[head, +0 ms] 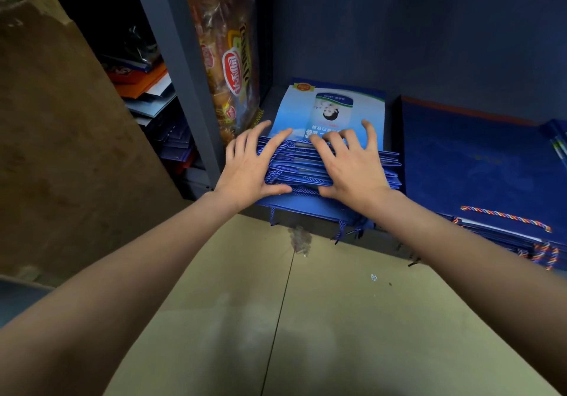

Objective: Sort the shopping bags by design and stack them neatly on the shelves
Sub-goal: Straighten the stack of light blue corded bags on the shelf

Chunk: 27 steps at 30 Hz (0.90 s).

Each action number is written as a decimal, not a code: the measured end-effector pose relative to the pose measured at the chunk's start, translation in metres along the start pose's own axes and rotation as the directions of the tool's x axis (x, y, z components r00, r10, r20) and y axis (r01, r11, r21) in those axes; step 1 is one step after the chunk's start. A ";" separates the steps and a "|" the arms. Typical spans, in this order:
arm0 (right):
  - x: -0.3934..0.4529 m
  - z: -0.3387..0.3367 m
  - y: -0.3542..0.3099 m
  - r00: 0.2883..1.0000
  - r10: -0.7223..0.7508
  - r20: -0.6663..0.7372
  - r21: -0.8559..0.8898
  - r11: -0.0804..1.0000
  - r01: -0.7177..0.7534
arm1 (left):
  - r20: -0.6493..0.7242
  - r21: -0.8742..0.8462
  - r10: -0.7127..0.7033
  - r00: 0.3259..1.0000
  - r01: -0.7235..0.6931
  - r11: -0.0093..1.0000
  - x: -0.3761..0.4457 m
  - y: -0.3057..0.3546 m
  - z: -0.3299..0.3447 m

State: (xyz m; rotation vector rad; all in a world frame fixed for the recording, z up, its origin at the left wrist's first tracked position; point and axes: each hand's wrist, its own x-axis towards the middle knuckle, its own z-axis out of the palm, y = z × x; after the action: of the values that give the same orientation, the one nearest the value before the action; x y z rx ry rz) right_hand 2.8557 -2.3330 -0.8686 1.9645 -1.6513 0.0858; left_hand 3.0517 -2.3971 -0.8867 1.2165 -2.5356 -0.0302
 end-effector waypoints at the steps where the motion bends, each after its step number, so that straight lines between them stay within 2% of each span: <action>1: 0.000 -0.001 0.000 1.000 0.000 0.008 0.006 1.000 0.000 | -0.005 -0.030 -0.015 1.000 0.015 0.999 -0.001 0.001 0.001; 3: 0.001 -0.002 0.001 1.000 -0.001 0.019 0.017 1.000 0.000 | 0.009 -0.024 -0.035 0.999 0.035 0.999 -0.003 0.004 0.001; 5: 0.001 -0.003 0.001 1.000 -0.001 0.029 0.026 1.000 0.000 | 0.013 0.070 -0.028 1.000 0.027 0.997 -0.005 0.002 0.002; 11: -0.003 -0.002 -0.002 1.000 -0.018 -0.011 0.023 1.000 0.019 | -0.110 0.296 0.092 0.990 -0.055 0.953 -0.007 -0.010 0.012; 16: -0.012 0.006 -0.007 0.998 -0.039 -0.050 -0.001 0.999 0.039 | -0.143 0.297 0.082 0.986 -0.036 0.954 -0.015 -0.008 0.020; 24: -0.036 0.015 -0.024 1.000 0.012 -0.010 -0.003 1.000 -0.012 | -0.089 0.351 0.219 0.972 -0.175 0.920 -0.028 -0.019 0.022; 27: -0.041 0.014 -0.021 1.000 -0.019 -0.015 0.027 0.999 0.020 | -0.082 0.347 0.250 0.965 -0.208 0.914 -0.026 -0.019 0.015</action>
State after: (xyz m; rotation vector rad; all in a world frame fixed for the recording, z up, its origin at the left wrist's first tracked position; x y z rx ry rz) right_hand 2.8606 -2.3012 -0.9045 1.9953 -1.6290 0.1160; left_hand 3.0764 -2.3911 -0.9112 0.9825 -2.6231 0.5394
